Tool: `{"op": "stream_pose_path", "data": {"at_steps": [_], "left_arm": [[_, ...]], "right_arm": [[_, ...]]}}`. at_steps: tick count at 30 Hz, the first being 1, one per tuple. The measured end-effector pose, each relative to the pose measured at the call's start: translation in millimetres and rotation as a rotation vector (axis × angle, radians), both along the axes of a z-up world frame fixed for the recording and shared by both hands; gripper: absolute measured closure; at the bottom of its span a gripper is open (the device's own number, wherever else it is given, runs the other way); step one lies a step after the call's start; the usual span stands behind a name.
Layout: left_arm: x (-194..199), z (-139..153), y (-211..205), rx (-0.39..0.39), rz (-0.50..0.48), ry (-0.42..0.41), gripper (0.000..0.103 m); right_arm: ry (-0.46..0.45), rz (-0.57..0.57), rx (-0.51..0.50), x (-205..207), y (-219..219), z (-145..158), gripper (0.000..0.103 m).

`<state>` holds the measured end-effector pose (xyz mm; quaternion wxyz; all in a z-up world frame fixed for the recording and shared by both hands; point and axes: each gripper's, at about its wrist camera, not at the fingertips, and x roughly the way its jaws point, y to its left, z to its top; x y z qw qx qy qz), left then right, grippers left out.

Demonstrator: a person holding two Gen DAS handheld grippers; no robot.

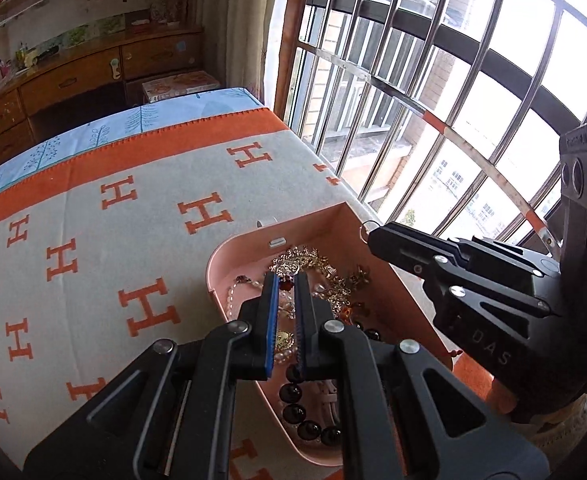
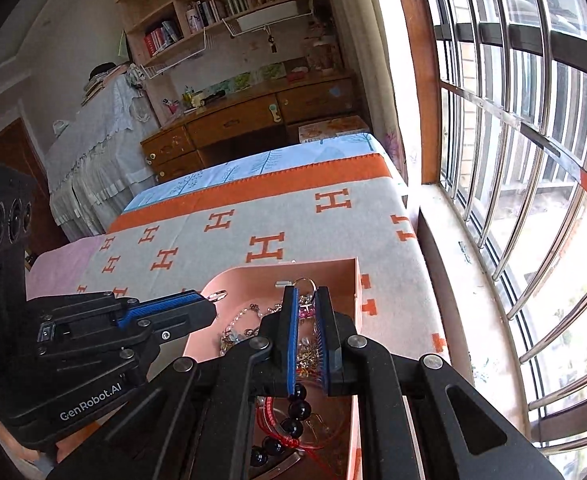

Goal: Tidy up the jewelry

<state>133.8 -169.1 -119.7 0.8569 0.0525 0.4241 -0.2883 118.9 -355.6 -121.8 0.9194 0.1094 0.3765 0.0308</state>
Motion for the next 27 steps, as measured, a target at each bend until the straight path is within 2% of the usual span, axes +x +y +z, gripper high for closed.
{"op": "stream_pose_path", "data": {"at_steps": [2, 4, 5, 6, 9, 11, 22, 27], "left_arm": [[3.3, -5.6, -5.9, 0.016, -0.004, 0.002, 0.097], [5.0, -10.8, -10.4, 0.039, -0.013, 0.005, 0.091], [5.6, -13.0, -12.2, 0.055, -0.012, 0.008, 0.075], [6.2, -14.4, -12.0, 0.075, 0.007, -0.003, 0.064], [9.0, -15.2, -1.3, 0.082, 0.045, -0.01, 0.044], [11.7, -14.7, 6.3, 0.058, 0.062, 0.002, 0.034], [-0.3, -6.1, 35.2, 0.061, 0.138, -0.026, 0.031], [-11.8, -4.3, 48.3, 0.088, 0.194, -0.038, 0.031]], "right_arm": [[0.017, 0.007, -0.007, 4.2, -0.5, -5.3, 0.094], [0.034, 0.011, -0.021, 7.9, 4.7, -12.9, 0.094], [0.043, 0.013, -0.025, 9.1, 5.4, -15.5, 0.092], [0.05, 0.014, -0.026, 10.9, 12.2, -20.0, 0.091], [0.058, -0.01, -0.021, 10.9, 11.9, -25.2, 0.084], [0.059, -0.018, 0.003, 10.1, 8.6, -27.0, 0.078], [0.078, -0.016, -0.006, 1.3, 23.1, -32.5, 0.077], [0.084, -0.019, -0.016, -6.1, 33.9, -33.1, 0.077]]}}
